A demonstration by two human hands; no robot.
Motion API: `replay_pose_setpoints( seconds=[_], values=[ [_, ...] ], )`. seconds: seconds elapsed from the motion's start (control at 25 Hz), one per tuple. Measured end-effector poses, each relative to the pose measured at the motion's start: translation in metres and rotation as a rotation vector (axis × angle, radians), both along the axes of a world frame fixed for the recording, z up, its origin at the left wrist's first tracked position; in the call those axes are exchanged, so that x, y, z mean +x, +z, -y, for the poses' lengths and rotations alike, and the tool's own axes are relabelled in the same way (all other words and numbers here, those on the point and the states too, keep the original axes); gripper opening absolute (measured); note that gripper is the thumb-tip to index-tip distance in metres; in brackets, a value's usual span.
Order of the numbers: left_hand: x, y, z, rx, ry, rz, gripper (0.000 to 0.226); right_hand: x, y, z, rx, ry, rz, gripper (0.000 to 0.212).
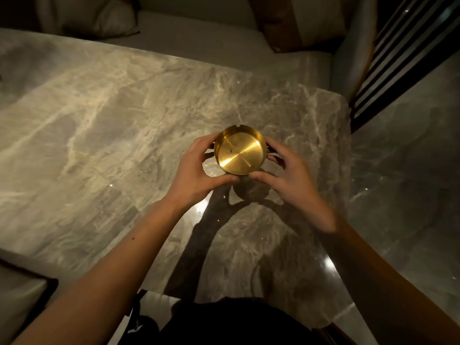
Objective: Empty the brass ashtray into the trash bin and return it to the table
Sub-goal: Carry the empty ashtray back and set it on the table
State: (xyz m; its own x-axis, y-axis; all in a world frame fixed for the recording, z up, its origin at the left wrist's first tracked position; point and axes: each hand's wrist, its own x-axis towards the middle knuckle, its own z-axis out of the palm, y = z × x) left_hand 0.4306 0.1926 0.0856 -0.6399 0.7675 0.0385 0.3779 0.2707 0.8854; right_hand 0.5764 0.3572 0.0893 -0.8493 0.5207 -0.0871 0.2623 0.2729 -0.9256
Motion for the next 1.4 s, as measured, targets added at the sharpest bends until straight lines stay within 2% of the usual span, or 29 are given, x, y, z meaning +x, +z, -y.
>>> replay_pose_setpoints(
  seconds=[0.32, 0.48, 0.76, 0.96, 1.4],
  values=[
    [-0.020, 0.023, 0.058, -0.066, 0.195, -0.052, 0.091, -0.055, 0.003, 0.032, 0.025, 0.171, -0.014, 0.082],
    [-0.058, 0.019, 0.105, -0.086, 0.267, -0.037, 0.092, -0.105, 0.001, 0.075, 0.052, 0.248, -0.012, 0.082],
    [-0.180, 0.002, 0.207, -0.105, 0.198, -0.009, 0.093, -0.216, -0.020, 0.182, 0.065, 0.206, 0.007, 0.081],
    [-0.232, 0.003, 0.270, -0.115, 0.212, 0.021, 0.093, -0.267, -0.014, 0.247, 0.062, 0.222, 0.023, 0.079],
    [-0.249, 0.019, 0.346, -0.121, 0.408, -0.025, 0.092, -0.326, 0.000, 0.304, 0.105, 0.439, -0.051, 0.079]
  ],
)
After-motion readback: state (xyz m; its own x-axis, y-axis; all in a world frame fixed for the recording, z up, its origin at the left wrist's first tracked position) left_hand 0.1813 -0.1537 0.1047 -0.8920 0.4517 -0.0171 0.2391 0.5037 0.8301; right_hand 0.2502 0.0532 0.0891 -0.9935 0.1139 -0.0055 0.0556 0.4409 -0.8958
